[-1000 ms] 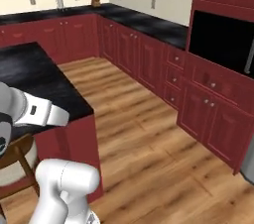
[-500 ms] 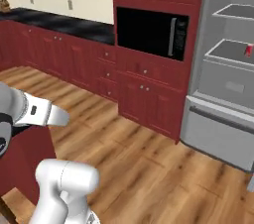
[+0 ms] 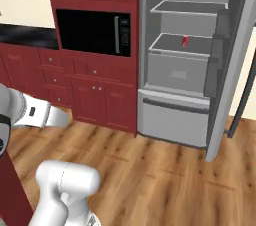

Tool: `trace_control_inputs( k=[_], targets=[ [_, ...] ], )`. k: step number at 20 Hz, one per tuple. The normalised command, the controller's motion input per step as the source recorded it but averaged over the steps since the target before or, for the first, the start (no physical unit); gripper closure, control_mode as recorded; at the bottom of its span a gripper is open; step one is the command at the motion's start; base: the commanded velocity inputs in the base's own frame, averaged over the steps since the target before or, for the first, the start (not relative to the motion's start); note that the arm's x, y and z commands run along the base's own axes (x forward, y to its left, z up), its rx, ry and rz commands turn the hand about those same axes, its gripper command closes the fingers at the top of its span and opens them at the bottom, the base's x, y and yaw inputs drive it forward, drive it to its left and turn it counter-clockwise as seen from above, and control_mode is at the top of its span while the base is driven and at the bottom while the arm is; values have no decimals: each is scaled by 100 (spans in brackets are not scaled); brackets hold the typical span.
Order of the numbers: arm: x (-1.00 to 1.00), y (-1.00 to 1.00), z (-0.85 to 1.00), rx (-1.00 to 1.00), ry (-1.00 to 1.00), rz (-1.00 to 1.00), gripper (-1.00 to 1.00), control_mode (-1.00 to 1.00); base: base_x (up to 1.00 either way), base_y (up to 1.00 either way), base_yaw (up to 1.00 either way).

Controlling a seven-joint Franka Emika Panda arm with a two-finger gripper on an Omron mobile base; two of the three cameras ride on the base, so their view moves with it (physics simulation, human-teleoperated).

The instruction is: Open the fridge, grab two sodas, and place both sodas inside the bowl with ice on the dining counter.

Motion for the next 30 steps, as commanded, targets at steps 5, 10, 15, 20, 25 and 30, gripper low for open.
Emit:
trace_control_inputs(
  k=[5,10,15,20,25,30],
  targets=[
    [0,0,0,0,0,0,-100,100,69,16,-30],
    [0,0,0,0,0,0,-100,100,72,7,-29],
    [0,0,0,0,0,0,-100,100,63,33,-29],
    [0,0,0,0,0,0,-100,100,66,40,-19],
    [0,0,0,0,0,0,-100,100,69,33,-17],
    [0,0,0,0,0,0,-100,100,74,24,-14]
  ],
)
